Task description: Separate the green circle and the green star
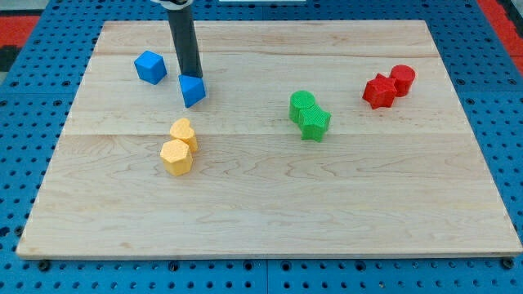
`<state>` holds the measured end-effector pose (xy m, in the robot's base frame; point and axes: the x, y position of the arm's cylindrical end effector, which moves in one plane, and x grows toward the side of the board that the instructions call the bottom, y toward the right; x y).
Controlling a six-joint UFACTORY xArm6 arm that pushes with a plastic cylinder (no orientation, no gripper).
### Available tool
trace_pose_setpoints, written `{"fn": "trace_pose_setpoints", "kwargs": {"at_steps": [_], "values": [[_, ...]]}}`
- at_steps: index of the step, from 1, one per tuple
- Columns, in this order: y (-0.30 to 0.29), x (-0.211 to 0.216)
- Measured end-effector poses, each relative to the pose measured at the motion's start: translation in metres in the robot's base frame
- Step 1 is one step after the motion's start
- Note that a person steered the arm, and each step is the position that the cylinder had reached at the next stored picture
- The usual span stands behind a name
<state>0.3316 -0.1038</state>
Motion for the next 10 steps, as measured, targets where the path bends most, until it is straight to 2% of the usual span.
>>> {"fn": "trace_pose_setpoints", "kwargs": {"at_steps": [1, 2, 3, 5, 6, 7, 9, 10], "values": [[0.003, 0.005], [-0.028, 0.028], [-0.002, 0.023], [0.168, -0.004], [0.185, 0.035], [0.22, 0.052], [0.184, 0.092], [0.142, 0.075]]}}
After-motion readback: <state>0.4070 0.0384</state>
